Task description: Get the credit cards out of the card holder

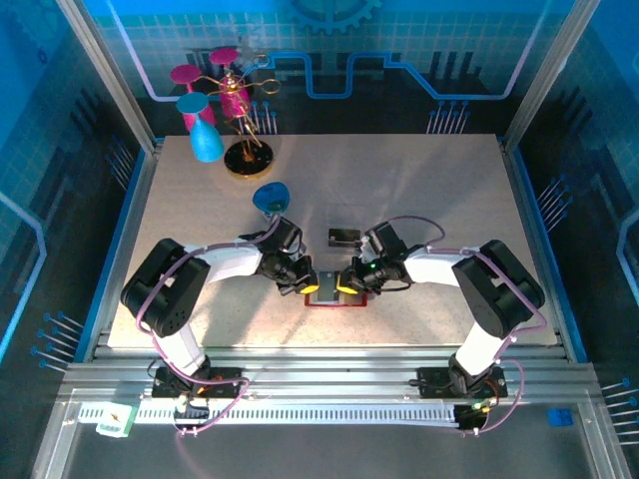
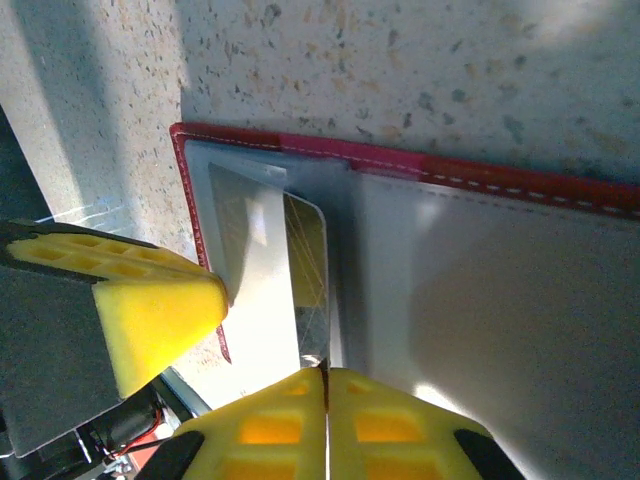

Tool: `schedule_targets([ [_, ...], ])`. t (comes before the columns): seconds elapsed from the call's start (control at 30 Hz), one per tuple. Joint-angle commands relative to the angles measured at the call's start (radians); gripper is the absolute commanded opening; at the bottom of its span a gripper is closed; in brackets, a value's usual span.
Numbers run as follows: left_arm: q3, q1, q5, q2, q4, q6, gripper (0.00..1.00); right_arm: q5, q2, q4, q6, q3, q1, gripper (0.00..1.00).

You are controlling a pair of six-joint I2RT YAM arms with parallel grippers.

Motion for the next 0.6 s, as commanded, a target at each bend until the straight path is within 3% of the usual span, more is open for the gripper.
schedule_targets([
  [0.0,0.006,0.003,-0.039,0.033,-0.085,0.023,0.05,-0.010,-0.037,-0.011,-0.022,-0.018,-0.026,0.07],
  [0.57,0.003,0.002,-0.045,0.024,-0.086,0.017,0.05,0.020,-0.115,-0.207,-0.164,-0.018,-0.088,0.05],
])
